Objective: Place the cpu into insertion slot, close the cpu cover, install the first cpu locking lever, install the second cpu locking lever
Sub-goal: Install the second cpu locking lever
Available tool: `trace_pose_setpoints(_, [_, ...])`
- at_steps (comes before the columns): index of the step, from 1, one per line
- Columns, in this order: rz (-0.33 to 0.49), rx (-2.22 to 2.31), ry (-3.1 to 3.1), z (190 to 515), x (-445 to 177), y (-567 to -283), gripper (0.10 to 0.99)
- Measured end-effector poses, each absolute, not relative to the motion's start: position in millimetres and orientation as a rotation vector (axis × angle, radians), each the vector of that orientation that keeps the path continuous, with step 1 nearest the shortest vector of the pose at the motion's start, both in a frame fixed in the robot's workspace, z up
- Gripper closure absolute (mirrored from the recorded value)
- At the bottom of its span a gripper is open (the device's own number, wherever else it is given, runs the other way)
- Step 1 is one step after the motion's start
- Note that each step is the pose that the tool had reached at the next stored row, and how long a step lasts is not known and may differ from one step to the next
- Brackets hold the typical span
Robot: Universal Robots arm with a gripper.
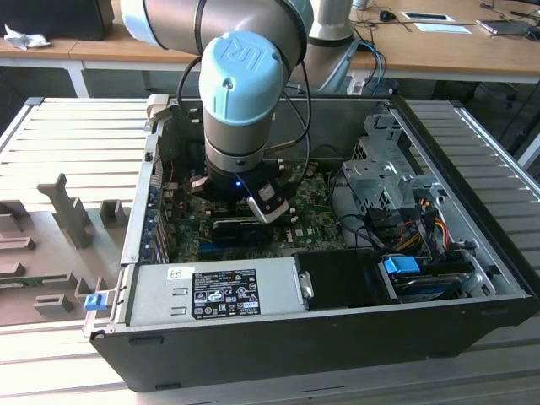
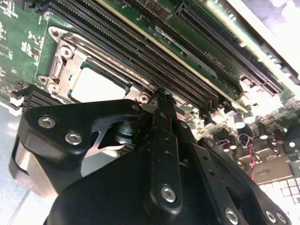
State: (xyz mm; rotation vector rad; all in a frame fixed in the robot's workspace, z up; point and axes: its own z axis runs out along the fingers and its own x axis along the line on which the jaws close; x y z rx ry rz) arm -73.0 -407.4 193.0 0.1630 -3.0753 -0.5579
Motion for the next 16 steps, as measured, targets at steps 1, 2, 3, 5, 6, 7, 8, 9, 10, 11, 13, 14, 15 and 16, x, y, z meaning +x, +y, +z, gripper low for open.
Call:
trace_pose_setpoints(1, [-0.561,0.163,-3.075,192.8,-73.0,-407.4,0.98])
trace_pose_setpoints(2, [-0.563,0.163,-3.074,192.9,-73.1,-407.5,0.98])
trace_pose_setpoints(3, [-0.565,0.163,-3.074,193.4,-73.1,-407.5,0.98])
trace_pose_setpoints(5, [-0.565,0.163,-3.074,200.5,-73.1,-407.5,0.98])
trace_pose_setpoints(6, [-0.565,0.163,-3.074,203.5,-73.1,-407.5,0.98])
trace_pose_setpoints(7, [-0.565,0.163,-3.074,207.9,-73.1,-407.5,0.98])
trace_pose_setpoints(8, [-0.564,0.163,-3.074,210.1,-73.1,-407.5,0.98])
trace_pose_setpoints(9, [-0.564,0.163,-3.074,211.9,-73.1,-407.5,0.98])
trace_pose_setpoints(10, [-0.564,0.163,-3.074,215.9,-73.1,-407.5,0.98])
trace_pose_setpoints(11, [-0.564,0.163,-3.074,217.7,-73.1,-407.5,0.98])
trace_pose_setpoints(13, [-0.564,0.163,-3.074,220.7,-73.1,-407.5,0.98])
trace_pose_setpoints(14, [-0.564,0.163,-3.074,221.8,-73.1,-407.5,0.98])
trace_pose_setpoints(15, [-0.564,0.163,-3.074,223.0,-73.1,-407.5,0.98])
trace_pose_setpoints(16, [-0.565,0.163,-3.074,223.0,-73.1,-407.5,0.98])
